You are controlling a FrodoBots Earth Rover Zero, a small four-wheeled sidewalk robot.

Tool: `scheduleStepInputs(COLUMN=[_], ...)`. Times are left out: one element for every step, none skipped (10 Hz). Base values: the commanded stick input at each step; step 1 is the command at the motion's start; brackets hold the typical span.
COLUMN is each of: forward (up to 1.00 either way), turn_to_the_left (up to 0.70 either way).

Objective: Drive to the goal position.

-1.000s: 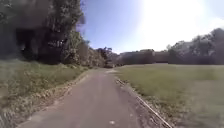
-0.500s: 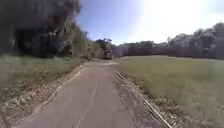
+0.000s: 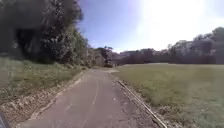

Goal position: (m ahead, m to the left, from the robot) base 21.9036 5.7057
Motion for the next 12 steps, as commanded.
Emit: scheduleStepInputs(forward=[0.00, 0.00, 0.00, 0.00, 0.00, 0.00, 0.05, 0.72, 1.00, 1.00, 1.00, 1.00], turn_to_the_left=[0.00, 0.00, 0.00, 0.00, 0.00, 0.00, 0.00, 0.00, 0.00, 0.00, 0.18, 0.27])
